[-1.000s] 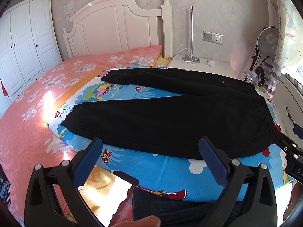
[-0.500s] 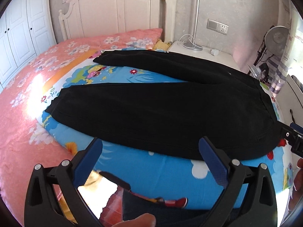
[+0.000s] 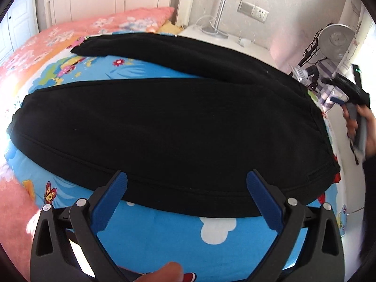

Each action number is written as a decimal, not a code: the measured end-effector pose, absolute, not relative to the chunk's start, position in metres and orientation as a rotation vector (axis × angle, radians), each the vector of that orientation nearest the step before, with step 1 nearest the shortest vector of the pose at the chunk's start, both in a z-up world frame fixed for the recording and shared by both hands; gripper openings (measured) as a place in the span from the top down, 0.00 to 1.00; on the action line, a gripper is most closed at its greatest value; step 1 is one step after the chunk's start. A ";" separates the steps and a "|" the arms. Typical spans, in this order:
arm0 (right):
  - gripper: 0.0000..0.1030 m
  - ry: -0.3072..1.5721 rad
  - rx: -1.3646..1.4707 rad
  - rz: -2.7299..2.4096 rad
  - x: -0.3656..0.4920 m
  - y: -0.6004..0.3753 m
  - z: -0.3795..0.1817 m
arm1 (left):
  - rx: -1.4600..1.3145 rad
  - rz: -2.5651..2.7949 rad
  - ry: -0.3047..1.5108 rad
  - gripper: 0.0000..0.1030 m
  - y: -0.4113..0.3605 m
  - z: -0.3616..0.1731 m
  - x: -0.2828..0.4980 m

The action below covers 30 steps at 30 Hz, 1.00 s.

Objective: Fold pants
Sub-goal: 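Move both grippers to the sweatpants waistband and close on its edge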

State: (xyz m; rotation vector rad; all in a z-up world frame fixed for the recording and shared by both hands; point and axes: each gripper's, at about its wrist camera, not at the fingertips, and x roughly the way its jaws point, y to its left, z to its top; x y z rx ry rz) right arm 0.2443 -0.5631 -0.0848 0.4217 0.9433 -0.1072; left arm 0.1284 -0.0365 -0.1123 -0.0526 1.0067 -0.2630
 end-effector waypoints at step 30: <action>0.74 0.779 0.004 0.067 0.252 -0.491 -0.020 | -0.155 -0.146 1.010 0.02 0.016 -0.107 0.171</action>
